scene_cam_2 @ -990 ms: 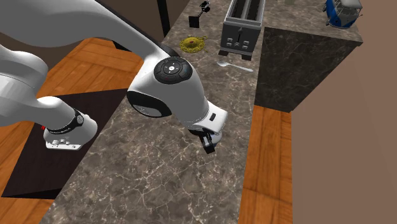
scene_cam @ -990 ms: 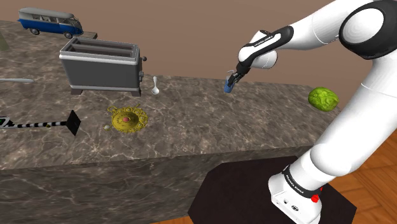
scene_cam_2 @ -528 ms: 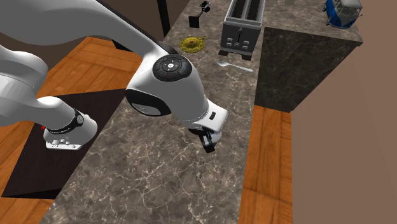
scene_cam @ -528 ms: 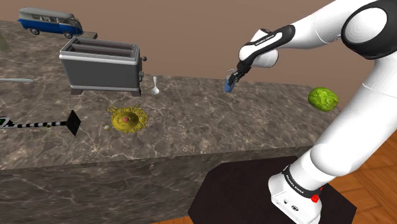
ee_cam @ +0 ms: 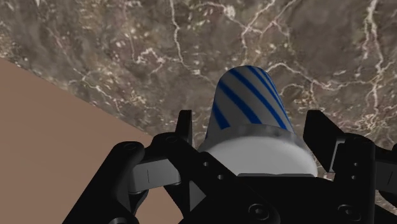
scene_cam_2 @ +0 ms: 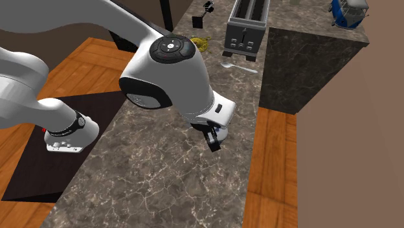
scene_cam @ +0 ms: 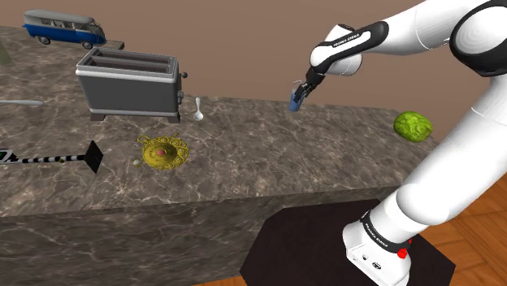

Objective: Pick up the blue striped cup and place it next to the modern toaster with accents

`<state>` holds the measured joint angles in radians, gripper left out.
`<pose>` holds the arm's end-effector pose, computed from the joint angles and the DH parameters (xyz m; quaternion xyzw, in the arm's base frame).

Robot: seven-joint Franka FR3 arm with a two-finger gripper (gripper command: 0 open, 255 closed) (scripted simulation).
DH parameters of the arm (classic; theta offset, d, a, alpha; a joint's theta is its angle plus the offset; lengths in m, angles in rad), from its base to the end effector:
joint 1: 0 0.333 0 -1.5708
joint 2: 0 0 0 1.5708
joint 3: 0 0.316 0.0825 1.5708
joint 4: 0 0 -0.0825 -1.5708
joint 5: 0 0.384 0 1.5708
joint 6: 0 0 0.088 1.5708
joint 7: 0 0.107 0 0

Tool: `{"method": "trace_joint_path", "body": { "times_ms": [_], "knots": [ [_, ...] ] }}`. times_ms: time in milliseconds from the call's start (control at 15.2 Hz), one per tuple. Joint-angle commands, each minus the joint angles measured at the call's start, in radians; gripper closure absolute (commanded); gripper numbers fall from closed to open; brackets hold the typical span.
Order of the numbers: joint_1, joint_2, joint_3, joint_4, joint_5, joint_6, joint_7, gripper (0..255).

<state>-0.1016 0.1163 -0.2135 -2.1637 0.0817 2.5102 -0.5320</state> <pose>0.5458 -0.1769 0.3672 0.9899 0.0798 0.1125 0.0336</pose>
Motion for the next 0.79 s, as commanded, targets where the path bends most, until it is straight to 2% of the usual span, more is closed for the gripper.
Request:
{"method": "trace_joint_path", "body": {
  "times_ms": [0, 726],
  "knots": [
    [0.001, -0.018, -0.001, 0.006, -0.008, -0.023, 0.006, 255],
    [0.004, -0.089, -0.004, 0.077, -0.039, -0.163, 0.03, 255]
  ]
}}
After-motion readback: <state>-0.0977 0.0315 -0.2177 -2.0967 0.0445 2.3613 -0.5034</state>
